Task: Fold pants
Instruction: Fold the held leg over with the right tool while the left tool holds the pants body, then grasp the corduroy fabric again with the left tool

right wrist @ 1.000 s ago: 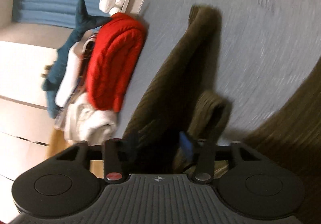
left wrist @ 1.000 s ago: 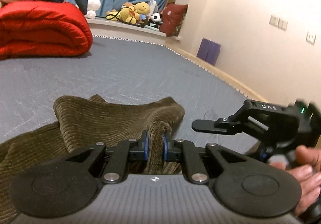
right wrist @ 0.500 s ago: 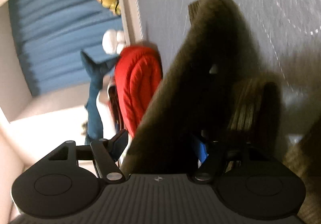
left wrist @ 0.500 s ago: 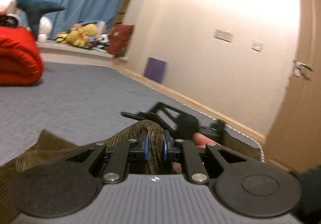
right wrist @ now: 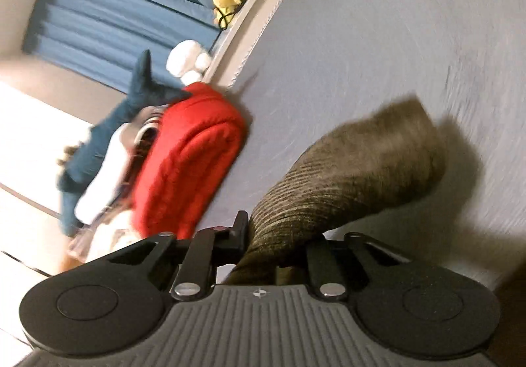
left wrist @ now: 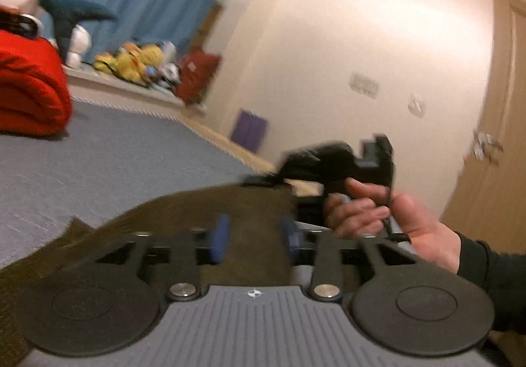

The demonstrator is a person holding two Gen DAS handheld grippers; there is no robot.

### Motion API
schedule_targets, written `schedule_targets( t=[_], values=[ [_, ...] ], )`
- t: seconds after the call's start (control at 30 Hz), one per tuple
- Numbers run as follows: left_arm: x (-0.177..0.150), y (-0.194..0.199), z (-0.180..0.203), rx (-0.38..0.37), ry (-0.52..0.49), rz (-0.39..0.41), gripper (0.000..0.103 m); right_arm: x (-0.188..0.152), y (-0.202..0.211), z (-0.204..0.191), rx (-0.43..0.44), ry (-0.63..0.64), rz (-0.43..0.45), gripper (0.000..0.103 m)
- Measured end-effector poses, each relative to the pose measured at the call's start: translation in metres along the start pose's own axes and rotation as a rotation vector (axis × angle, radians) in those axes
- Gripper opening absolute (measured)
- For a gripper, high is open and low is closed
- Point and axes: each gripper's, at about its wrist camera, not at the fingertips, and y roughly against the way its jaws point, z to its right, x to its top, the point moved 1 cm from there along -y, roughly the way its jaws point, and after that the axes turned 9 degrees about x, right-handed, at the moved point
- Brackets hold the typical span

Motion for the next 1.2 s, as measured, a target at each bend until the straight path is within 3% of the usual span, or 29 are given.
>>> schedule_targets(
  t=[0.07,0.17,0.27,0.4,0.47,0.6,0.7,0.8,0.97,1.03,1.1,1.2],
  values=[
    [0.005,0.006,-0.012,0.028,0.066,0.031,0.052,0.034,0.013,-0.006,-0.055,0.041,0.034,0.014],
    [0.011,0.008,-0.029,0.151,0.107,0.038,0.052,0.09,0.033,-0.005,-0.171,0.132,0.142,0.013],
    [0.016,0.001,-0.043,0.266,0.136,0.012,0.052,0.165,0.047,0.024,-0.352,0.208,0.28,0.014],
    [0.016,-0.004,-0.061,0.347,0.179,-0.03,0.053,0.229,0.023,0.094,-0.631,0.243,0.224,0.024],
    [0.016,-0.006,-0.063,0.36,0.167,-0.054,0.053,0.238,0.019,0.125,-0.687,0.217,0.203,0.032],
    [0.005,-0.022,-0.055,0.311,0.136,-0.129,0.056,0.229,0.027,0.155,-0.628,0.275,0.208,0.046],
    [-0.018,-0.049,-0.027,0.279,-0.001,-0.23,0.056,0.219,0.049,0.165,-0.601,0.309,0.237,0.054],
    [-0.05,-0.069,-0.001,0.255,-0.138,-0.311,0.056,0.21,0.075,0.175,-0.572,0.276,0.269,0.056],
    [-0.082,-0.097,0.006,0.347,-0.276,-0.407,0.056,0.187,0.12,0.206,-0.555,0.15,0.312,0.057],
    [-0.09,-0.106,0.002,0.398,-0.313,-0.447,0.037,0.18,0.122,0.22,-0.553,0.087,0.307,0.058],
    [-0.093,-0.106,-0.005,0.398,-0.299,-0.466,0.026,0.176,0.113,0.224,-0.533,0.081,0.285,0.058],
    [-0.081,-0.1,-0.005,0.39,-0.3,-0.453,0.023,0.176,0.089,0.221,-0.531,0.068,0.284,0.058]
  ],
)
